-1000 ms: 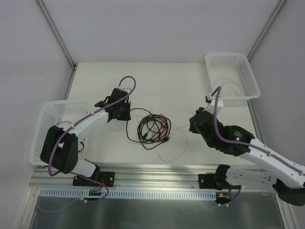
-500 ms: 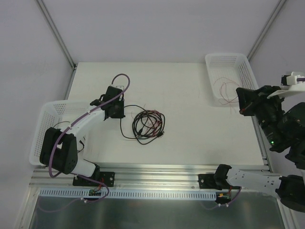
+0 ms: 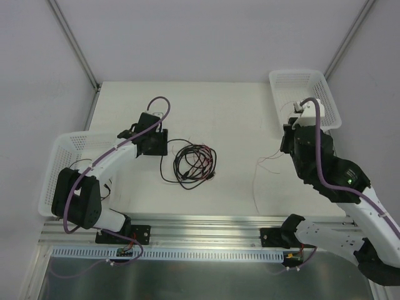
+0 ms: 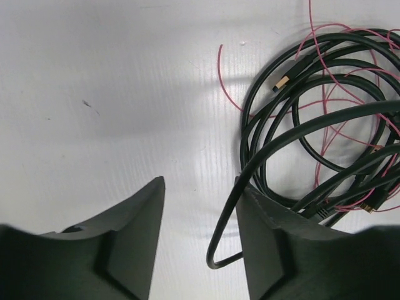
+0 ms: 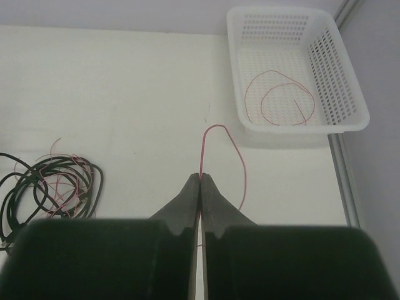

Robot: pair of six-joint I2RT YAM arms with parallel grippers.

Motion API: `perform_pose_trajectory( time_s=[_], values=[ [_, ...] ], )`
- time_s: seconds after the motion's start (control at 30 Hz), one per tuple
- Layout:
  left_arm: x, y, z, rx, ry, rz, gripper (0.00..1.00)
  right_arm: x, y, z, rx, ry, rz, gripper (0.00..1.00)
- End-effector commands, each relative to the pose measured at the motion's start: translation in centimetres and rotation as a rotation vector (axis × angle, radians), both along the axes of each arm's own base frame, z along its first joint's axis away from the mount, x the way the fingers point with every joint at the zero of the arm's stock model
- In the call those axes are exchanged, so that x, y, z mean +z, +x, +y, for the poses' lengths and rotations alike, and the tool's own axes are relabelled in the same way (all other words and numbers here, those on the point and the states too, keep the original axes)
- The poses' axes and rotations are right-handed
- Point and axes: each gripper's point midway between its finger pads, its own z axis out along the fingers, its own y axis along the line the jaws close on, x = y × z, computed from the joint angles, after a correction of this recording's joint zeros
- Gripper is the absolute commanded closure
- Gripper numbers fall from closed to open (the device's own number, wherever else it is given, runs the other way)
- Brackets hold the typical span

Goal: Untangle the cables

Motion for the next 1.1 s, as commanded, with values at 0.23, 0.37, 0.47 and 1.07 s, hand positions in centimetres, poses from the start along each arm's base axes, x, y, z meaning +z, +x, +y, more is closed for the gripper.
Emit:
perform_pose_trajectory(
  time_s=[0.23, 0.37, 0.47, 1.07],
  values=[
    [4.3, 0.2, -1.0, -0.042, -0.078, -0.105, 0.07, 4.2, 6.2, 0.4, -0.02, 0.102, -0.067, 0.99],
    [4.9, 0.0, -1.3, -0.059, -0.097, -0.121, 0.01, 7.9, 9.4, -0.6, -0.062, 0.1, -0.135, 0.99],
    [5.2, -0.1, -1.7, -0.072, -0.118, -0.123, 0.01, 11.0, 12.3, -2.4, -0.122, 0.097, -0.204, 0.99],
    [9.0, -1.7, -4.9, -0.276, -0.29, -0.254, 0.01, 5.3, 29.0, -15.5, -0.42, 0.084, -0.185, 0.99]
  ],
)
